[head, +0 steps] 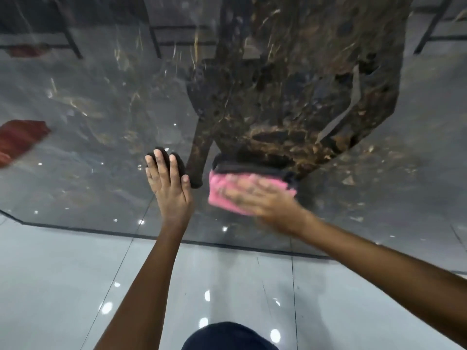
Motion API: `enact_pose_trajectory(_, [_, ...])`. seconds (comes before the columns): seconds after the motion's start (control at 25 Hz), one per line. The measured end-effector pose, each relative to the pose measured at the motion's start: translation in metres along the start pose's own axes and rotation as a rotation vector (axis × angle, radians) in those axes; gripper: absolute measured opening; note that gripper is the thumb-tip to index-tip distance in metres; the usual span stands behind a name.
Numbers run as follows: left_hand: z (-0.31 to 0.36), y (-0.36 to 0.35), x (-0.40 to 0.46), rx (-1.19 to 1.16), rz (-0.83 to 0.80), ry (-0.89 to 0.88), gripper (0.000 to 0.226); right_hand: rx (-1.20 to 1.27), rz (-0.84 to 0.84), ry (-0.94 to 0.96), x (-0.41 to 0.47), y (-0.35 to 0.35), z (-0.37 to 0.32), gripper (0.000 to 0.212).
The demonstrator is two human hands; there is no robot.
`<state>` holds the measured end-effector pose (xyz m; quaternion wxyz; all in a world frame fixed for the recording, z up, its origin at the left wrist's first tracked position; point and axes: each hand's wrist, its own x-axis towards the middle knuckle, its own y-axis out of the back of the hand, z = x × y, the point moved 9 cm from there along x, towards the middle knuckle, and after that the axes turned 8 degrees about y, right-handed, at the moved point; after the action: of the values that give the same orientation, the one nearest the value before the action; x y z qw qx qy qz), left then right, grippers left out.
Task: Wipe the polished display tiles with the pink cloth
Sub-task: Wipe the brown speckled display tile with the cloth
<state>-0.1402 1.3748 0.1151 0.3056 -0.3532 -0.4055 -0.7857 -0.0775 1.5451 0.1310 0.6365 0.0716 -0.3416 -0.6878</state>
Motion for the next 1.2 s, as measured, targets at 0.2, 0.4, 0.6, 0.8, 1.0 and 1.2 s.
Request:
enact_pose_trajectory(0.2, [-0.012, -0.014, -0.02, 0.021, -0.034, -0.009, 0.054, -0.171, 0.055, -0.464, -0.089, -0.003, 0.011, 0.079])
enact_pose_trajectory(0.4, [-0.017, -0.021, -0.037, 0.041, -0.025, 0.009, 0.055, 0.088, -0.214, -0.033, -0.082, -0.069, -0.086, 0.094])
enact_pose_trajectory(0.6, [-0.016, -0.025, -0.038, 0.006, 0.038, 0.044, 0.054, -0.088, -0.098, -0.312, -0.035, -0.087, -0.09, 0.059])
enact_pose_trajectory(0.8, [-0.015, -0.029, -0.045, -0.007, 0.067, 0.114, 0.054, 0.028, -0.767, 0.534, -0.116, -0.179, -0.242, 0.098])
enact_pose_trajectory(1.0, [-0.014, -0.028, -0.042, 0.007, 0.045, 0.108, 0.055, 0.114, -0.345, 0.051, -0.098, -0.128, -0.15, 0.101])
enact_pose_trajectory(1.2, [0.012, -0.015, -0.042, -0.069, 0.0, 0.286, 0.055, 0.088, -0.18, -0.025, -0.089, -0.068, -0.084, 0.065])
